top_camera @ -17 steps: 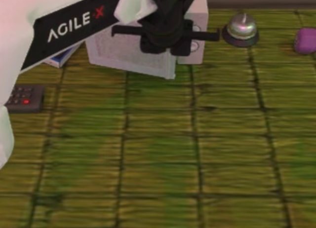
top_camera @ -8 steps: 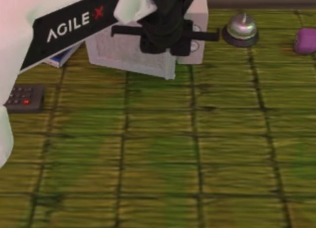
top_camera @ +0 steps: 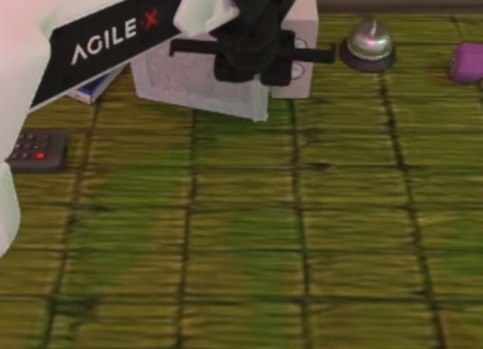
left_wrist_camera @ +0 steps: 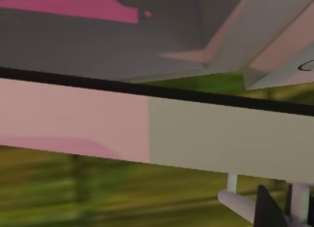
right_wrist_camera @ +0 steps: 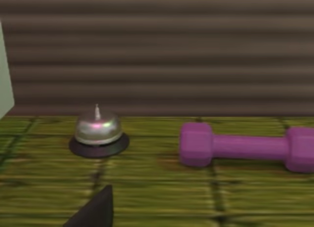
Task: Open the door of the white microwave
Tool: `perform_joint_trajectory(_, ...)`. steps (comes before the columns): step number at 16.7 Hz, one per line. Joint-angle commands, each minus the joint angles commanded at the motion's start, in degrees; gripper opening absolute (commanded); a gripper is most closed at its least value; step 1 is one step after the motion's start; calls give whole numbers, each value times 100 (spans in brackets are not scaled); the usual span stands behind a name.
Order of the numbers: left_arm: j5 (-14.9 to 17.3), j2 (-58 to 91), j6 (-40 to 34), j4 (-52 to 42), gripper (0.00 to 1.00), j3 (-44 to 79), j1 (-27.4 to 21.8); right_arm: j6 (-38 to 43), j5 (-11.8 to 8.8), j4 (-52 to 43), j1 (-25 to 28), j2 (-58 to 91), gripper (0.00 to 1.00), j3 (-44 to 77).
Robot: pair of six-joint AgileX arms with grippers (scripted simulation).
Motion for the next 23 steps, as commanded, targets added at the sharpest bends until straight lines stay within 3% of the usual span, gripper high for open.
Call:
perform_joint_trajectory(6, 39, -24, -7, 20, 0, 5, -37, 0, 0, 0, 0, 0, 100, 0)
perform_joint_trajectory(13, 244, -464, 488, 359, 0, -712, 56, 0, 0, 0, 0, 0, 100, 0)
perform_joint_trajectory(23, 245, -465, 489, 360, 0, -713, 56, 0, 0, 0, 0, 0, 100, 0)
